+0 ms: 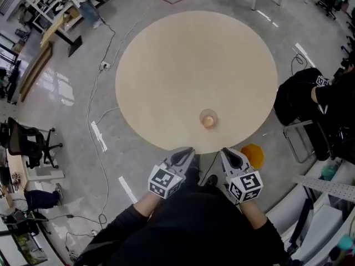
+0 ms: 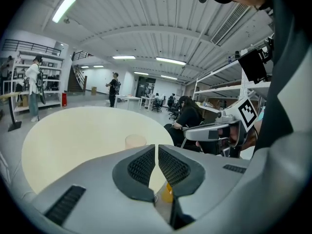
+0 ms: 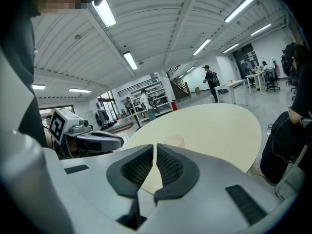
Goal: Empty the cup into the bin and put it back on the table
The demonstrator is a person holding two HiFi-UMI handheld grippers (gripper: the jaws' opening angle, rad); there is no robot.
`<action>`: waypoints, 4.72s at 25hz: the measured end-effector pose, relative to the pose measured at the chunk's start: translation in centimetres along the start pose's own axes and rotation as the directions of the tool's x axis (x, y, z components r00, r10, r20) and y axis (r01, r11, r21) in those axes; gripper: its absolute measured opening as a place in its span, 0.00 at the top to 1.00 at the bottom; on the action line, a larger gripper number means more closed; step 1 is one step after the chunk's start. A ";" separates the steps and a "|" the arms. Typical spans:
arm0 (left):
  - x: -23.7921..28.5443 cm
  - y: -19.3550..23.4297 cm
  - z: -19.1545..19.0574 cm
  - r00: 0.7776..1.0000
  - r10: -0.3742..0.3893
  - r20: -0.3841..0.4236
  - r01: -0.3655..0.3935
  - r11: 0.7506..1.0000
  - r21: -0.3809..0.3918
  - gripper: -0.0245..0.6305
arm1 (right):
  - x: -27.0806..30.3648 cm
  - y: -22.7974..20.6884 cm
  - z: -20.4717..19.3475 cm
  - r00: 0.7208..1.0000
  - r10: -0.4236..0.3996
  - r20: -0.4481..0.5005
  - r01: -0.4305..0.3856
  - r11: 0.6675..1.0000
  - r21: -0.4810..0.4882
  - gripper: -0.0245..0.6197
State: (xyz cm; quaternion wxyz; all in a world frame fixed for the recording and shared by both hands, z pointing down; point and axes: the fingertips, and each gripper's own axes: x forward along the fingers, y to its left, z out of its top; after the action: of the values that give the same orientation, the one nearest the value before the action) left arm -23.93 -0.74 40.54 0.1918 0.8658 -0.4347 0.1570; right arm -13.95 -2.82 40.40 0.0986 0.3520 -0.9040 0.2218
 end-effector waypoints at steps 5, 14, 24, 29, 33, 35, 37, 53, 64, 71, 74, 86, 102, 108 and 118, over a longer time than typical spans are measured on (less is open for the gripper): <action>3.0 3.6 -0.2 0.997 -0.049 -0.062 0.051 0.999 0.019 0.92 | 3.1 -1.7 -0.1 0.999 -0.028 -0.042 0.028 1.000 -0.003 0.93; 7.4 9.1 -0.9 0.982 -0.116 -0.152 0.112 0.993 -0.031 0.92 | 7.5 -4.6 -2.3 0.988 -0.083 -0.128 0.093 0.993 0.071 0.93; 11.5 11.3 -3.4 0.927 -0.208 -0.312 0.270 0.948 0.170 0.86 | 11.8 -6.6 -5.1 0.968 -0.090 -0.233 0.099 0.995 0.027 0.75; 13.4 11.4 -5.0 0.869 -0.273 -0.413 0.397 0.883 0.252 0.66 | 12.9 -7.5 -5.6 0.956 -0.095 -0.279 0.076 0.994 -0.079 0.68; 14.7 11.3 -6.1 0.816 -0.289 -0.501 0.531 0.717 0.452 0.64 | 13.7 -7.7 -6.4 0.938 -0.074 -0.340 -0.008 0.972 -0.234 0.68; 15.4 11.3 -6.4 0.785 -0.299 -0.543 0.587 0.640 0.496 0.64 | 13.8 -8.3 -6.3 0.929 -0.076 -0.362 -0.024 0.964 -0.265 0.68; 15.9 11.4 -6.6 0.753 -0.319 -0.576 0.632 0.594 0.497 0.64 | 14.1 -8.5 -6.3 0.925 -0.073 -0.373 -0.035 0.961 -0.275 0.68; 16.3 10.4 -6.0 0.709 -0.396 -0.583 0.693 0.547 0.471 0.64 | 15.0 -7.4 -5.3 0.938 -0.064 -0.339 -0.052 0.945 -0.322 0.68; 14.3 5.0 -4.0 0.719 -0.421 -0.553 0.694 0.478 0.538 0.64 | 9.2 -6.2 -4.4 0.959 -0.083 -0.272 -0.012 0.944 -0.331 0.68; 11.6 -2.8 -3.5 0.682 -0.490 -0.543 0.731 0.441 0.521 0.64 | 1.0 -4.3 -4.3 0.976 -0.085 -0.198 0.022 0.954 -0.298 0.68; 10.4 -6.5 -3.6 0.665 -0.514 -0.541 0.745 0.412 0.524 0.64 | -2.9 -3.7 -4.8 0.978 -0.095 -0.188 0.035 0.953 -0.300 0.68; 8.3 -19.9 -5.4 0.586 -0.590 -0.556 0.802 0.322 0.503 0.64 | -16.5 -2.6 -7.8 0.975 -0.191 -0.118 0.154 0.952 -0.265 0.68; 8.5 -29.3 -9.2 0.469 -0.659 -0.588 0.882 0.317 0.348 0.64 | -25.0 -3.8 -12.8 0.975 -0.217 -0.038 0.216 0.976 -0.014 0.68; 12.0 -29.5 -9.3 0.390 -0.709 -0.587 0.921 0.292 0.258 0.64 | -24.6 -7.1 -13.3 0.970 -0.240 -0.040 0.243 0.967 0.078 0.68; 18.7 -29.3 -10.4 0.270 -0.772 -0.575 0.953 0.298 0.047 0.64 | -23.3 -13.9 -14.6 0.970 -0.244 -0.018 0.240 0.935 0.262 0.68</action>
State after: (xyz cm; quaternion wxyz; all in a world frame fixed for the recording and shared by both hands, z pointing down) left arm 9.51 7.20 52.12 0.1653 0.9130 0.2232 0.2989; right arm 12.88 8.81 50.08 0.0709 0.4720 -0.8172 0.3230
